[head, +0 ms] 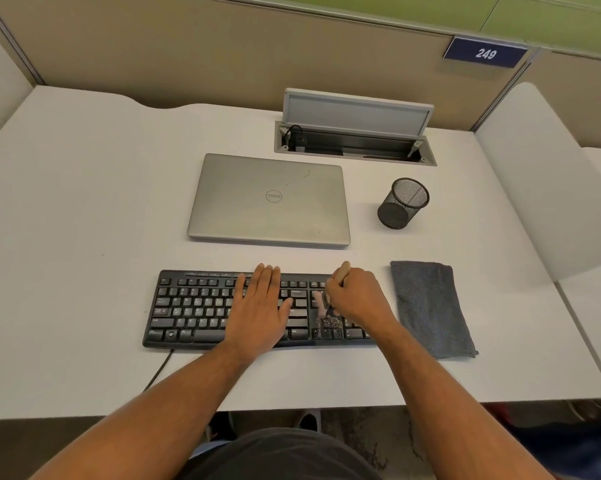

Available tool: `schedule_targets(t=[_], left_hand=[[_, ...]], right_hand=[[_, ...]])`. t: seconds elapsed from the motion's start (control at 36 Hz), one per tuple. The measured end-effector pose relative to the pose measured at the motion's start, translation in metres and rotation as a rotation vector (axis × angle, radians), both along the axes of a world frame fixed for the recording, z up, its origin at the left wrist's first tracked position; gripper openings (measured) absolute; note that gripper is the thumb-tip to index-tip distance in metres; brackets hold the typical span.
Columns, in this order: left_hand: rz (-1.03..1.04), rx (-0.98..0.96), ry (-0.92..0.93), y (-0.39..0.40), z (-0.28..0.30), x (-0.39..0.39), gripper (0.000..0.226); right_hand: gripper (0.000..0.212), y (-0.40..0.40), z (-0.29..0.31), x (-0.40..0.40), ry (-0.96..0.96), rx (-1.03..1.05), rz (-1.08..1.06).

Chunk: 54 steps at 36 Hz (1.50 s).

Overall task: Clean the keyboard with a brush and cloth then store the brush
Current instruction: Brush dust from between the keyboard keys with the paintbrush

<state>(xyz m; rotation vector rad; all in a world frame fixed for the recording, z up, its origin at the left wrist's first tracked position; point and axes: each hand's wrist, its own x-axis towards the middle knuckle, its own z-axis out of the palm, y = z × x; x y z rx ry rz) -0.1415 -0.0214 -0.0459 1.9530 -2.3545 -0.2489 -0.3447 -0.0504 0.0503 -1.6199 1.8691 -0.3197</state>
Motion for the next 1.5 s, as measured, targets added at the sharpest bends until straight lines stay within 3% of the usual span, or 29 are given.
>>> schedule_targets(t=[0.14, 0.25, 0.36, 0.44, 0.58, 0.67, 0.75, 0.83, 1.14, 1.31, 1.5], left_hand=[[-0.003, -0.006, 0.002, 0.0, 0.001, 0.0, 0.073], [-0.002, -0.022, 0.012, 0.001, 0.0, 0.001, 0.073], [-0.003, -0.017, 0.009, 0.001, 0.0, 0.001, 0.073], [-0.001, -0.01, 0.011, 0.0, 0.001, 0.0, 0.074], [-0.001, -0.009, 0.0, 0.001, 0.001, 0.0, 0.073], [-0.003, -0.012, 0.0, 0.001, 0.001, 0.0, 0.073], [-0.003, -0.005, 0.001, 0.001, 0.001, 0.0, 0.074], [-0.003, -0.003, 0.0, 0.001, 0.002, 0.001, 0.074], [-0.005, 0.007, 0.014, 0.0, 0.001, 0.0, 0.075], [-0.007, 0.019, -0.001, 0.001, 0.002, 0.0, 0.076], [-0.006, 0.011, 0.006, 0.0, 0.001, 0.001, 0.074]], right_hand=[[0.042, 0.003, 0.005, 0.001, -0.018, -0.103, 0.022], [0.047, 0.004, 0.004, 0.002, 0.023, -0.002, 0.017], [0.055, 0.003, 0.005, 0.001, -0.041, -0.045, -0.051], [0.048, 0.007, 0.002, 0.001, -0.1, -0.074, -0.078], [0.043, 0.0, 0.003, -0.003, -0.003, 0.074, 0.018], [0.044, -0.004, 0.009, -0.005, -0.004, 0.009, 0.053], [0.025, -0.006, 0.017, -0.001, -0.088, -0.027, 0.143], [0.019, -0.005, 0.018, 0.004, -0.091, 0.022, 0.253], [0.021, -0.019, 0.024, -0.016, 0.259, 0.03, 0.476], [0.017, -0.015, 0.028, -0.004, 0.047, 0.026, 0.447], [0.019, -0.015, 0.026, -0.017, 0.123, 0.077, 0.432]])
